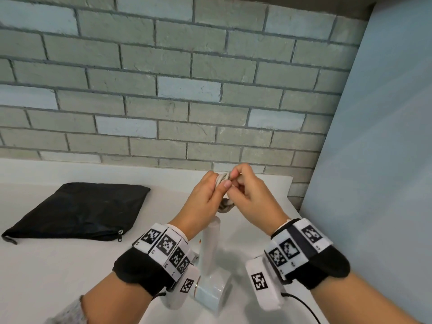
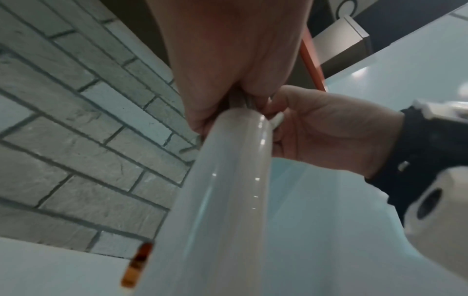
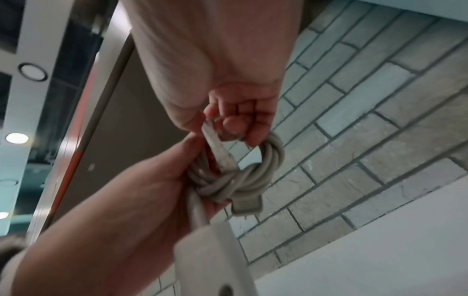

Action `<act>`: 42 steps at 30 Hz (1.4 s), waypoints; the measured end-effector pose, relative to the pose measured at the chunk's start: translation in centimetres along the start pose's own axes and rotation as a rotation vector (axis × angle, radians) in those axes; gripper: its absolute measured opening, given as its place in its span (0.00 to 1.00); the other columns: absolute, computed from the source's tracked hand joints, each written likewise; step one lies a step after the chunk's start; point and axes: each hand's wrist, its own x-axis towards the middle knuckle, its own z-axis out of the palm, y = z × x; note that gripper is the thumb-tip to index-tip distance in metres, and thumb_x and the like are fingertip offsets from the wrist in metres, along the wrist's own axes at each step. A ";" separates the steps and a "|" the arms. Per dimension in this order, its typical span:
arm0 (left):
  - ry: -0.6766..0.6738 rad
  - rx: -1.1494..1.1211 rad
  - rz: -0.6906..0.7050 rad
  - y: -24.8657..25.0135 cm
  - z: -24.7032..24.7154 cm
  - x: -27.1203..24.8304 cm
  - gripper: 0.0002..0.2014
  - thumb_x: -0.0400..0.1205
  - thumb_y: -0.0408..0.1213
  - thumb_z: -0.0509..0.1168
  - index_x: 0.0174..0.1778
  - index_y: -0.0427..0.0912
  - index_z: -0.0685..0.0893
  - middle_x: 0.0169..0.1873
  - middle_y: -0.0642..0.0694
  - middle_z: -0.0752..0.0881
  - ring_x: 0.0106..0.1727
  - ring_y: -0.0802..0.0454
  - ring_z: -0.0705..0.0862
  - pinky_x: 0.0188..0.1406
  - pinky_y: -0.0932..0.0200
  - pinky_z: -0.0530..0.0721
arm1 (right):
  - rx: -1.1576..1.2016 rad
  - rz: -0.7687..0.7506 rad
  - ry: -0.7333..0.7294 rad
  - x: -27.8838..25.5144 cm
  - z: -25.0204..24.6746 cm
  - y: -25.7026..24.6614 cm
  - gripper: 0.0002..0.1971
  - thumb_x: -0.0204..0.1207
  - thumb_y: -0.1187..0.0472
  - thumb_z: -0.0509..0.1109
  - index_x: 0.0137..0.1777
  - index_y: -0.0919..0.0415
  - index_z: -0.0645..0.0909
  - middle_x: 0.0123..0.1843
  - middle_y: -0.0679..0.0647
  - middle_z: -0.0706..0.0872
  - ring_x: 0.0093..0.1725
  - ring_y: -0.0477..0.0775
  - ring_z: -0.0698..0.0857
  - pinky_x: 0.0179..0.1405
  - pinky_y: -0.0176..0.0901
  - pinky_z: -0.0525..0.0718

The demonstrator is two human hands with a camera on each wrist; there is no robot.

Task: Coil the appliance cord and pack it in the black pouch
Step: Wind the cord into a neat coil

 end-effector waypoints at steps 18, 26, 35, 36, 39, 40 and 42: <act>0.067 0.287 0.029 0.0 -0.4 0.2 0.06 0.85 0.40 0.52 0.45 0.43 0.65 0.43 0.49 0.69 0.36 0.61 0.72 0.36 0.75 0.72 | -0.090 -0.229 0.181 0.4 0.6 0.2 0.14 0.80 0.66 0.55 0.64 0.57 0.68 0.41 0.32 0.66 0.40 0.32 0.75 0.40 0.20 0.69; 0.121 0.115 -0.132 0.4 -0.8 0.3 0.08 0.84 0.41 0.54 0.45 0.40 0.69 0.40 0.42 0.80 0.37 0.50 0.79 0.28 0.68 0.76 | -0.094 -0.209 0.132 -0.3 0.0 -0.1 0.22 0.73 0.59 0.71 0.66 0.53 0.71 0.48 0.42 0.76 0.48 0.38 0.75 0.48 0.26 0.73; 0.075 0.153 -0.094 0.9 -0.3 0.2 0.14 0.84 0.45 0.52 0.50 0.36 0.71 0.35 0.48 0.77 0.33 0.56 0.74 0.30 0.68 0.73 | -0.176 -0.224 0.268 -0.3 -0.5 0.1 0.13 0.79 0.58 0.57 0.62 0.57 0.71 0.44 0.44 0.77 0.44 0.47 0.77 0.45 0.38 0.72; 0.061 0.162 -0.108 1.0 -0.3 0.3 0.14 0.85 0.45 0.52 0.49 0.36 0.71 0.32 0.50 0.76 0.31 0.57 0.74 0.29 0.69 0.72 | -0.184 -0.231 0.279 -0.3 -0.5 0.0 0.13 0.80 0.58 0.56 0.63 0.57 0.71 0.45 0.44 0.77 0.44 0.47 0.76 0.44 0.35 0.71; 0.013 0.211 -0.137 1.4 -0.7 0.5 0.10 0.85 0.43 0.51 0.48 0.39 0.68 0.32 0.52 0.74 0.31 0.57 0.74 0.28 0.69 0.72 | -0.236 -0.259 0.334 -0.5 0.1 0.0 0.10 0.80 0.60 0.58 0.60 0.52 0.70 0.44 0.39 0.75 0.42 0.38 0.73 0.41 0.25 0.69; 0.002 0.227 -0.134 1.5 -0.8 0.6 0.09 0.85 0.42 0.52 0.48 0.39 0.68 0.32 0.53 0.74 0.31 0.58 0.74 0.28 0.69 0.72 | -0.223 -0.244 0.345 -0.5 0.2 -0.1 0.10 0.80 0.60 0.58 0.60 0.50 0.69 0.41 0.38 0.75 0.39 0.38 0.73 0.41 0.24 0.70; -0.007 0.243 -0.111 1.5 -1.0 0.8 0.07 0.85 0.39 0.53 0.48 0.39 0.68 0.31 0.53 0.75 0.32 0.59 0.74 0.29 0.71 0.73 | -0.066 -0.158 0.355 -0.4 0.3 -0.2 0.10 0.80 0.61 0.60 0.59 0.50 0.70 0.37 0.43 0.78 0.35 0.41 0.77 0.38 0.27 0.75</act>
